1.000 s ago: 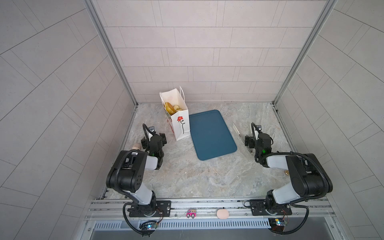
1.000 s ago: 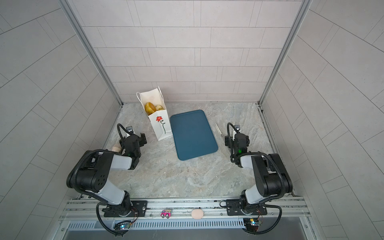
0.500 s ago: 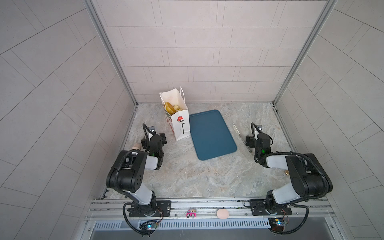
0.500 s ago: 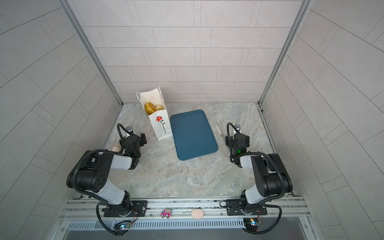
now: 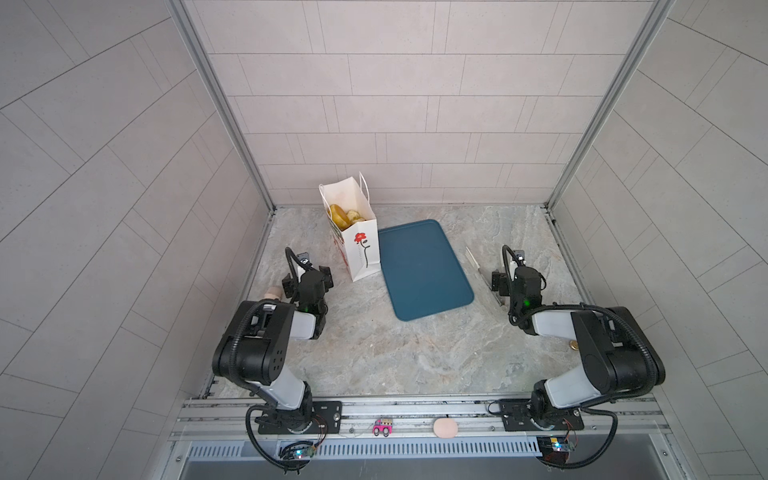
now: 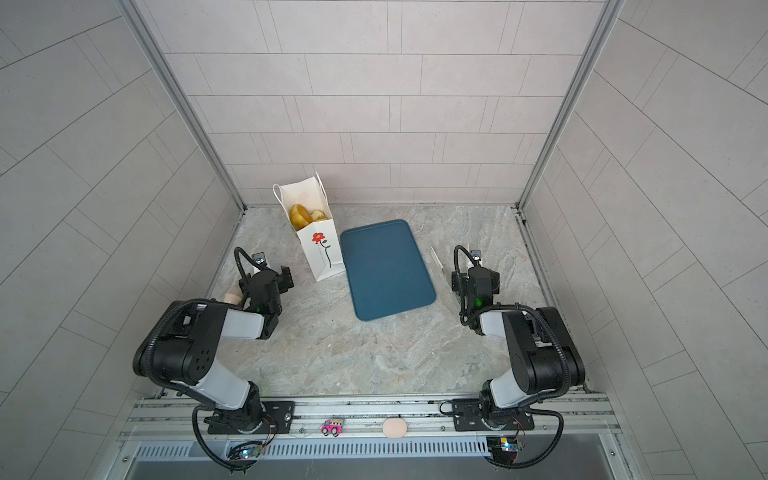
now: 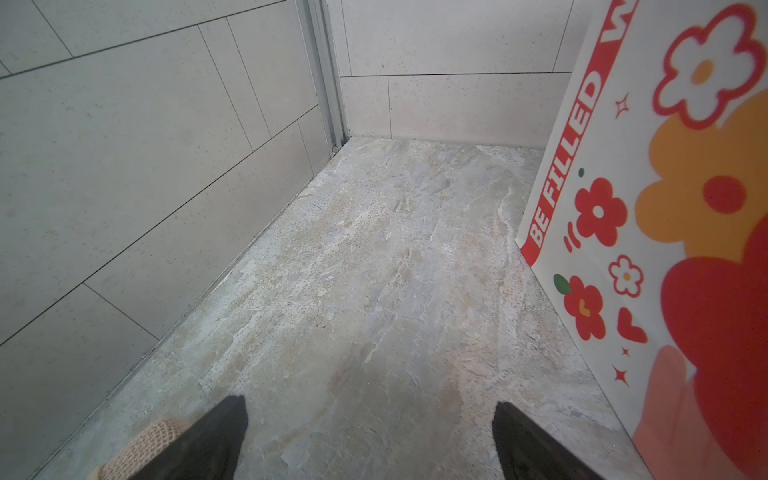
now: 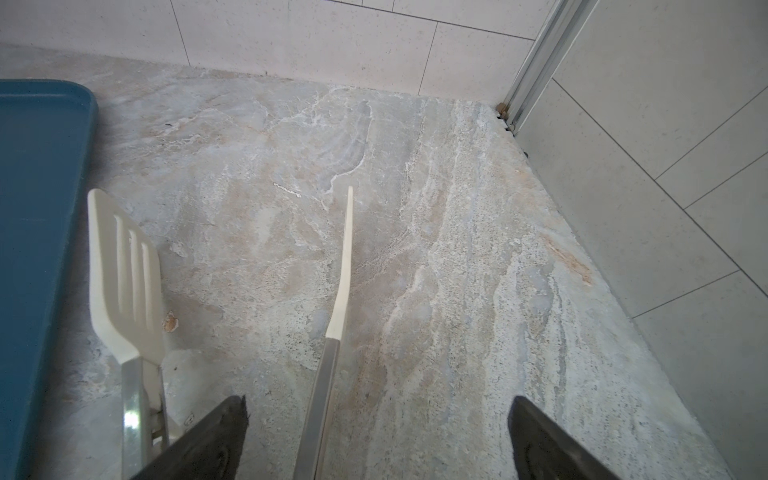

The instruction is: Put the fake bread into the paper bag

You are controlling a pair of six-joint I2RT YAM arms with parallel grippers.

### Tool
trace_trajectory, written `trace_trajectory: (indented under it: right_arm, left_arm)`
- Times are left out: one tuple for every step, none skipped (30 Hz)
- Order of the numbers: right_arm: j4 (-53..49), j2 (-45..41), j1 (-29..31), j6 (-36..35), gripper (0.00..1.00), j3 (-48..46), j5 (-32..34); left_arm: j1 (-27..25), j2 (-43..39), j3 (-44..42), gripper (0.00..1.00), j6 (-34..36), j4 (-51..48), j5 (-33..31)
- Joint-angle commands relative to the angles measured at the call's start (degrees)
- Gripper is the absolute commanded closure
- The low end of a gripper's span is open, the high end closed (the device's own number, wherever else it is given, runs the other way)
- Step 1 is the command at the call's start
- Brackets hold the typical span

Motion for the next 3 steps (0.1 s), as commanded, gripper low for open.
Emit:
trace_trajectory:
  right_arm:
    - [-0.06,0.06,0.2,0.43,0.0,0.66,0.97]
    - [-0.03,0.05,0.25,0.36,0.0,0.65,1.02]
    - [-0.04,0.01,0.25,0.36,0.0,0.66,0.97]
  left_arm:
    - [0.14,0.04,-0.05,0.0,-0.19,0.31,-0.17]
    - [0.06,0.04,-0.05,0.0,-0.2,0.33,-0.18]
    - [0.13,0.04,-0.05,0.0,-0.21,0.27,-0.2]
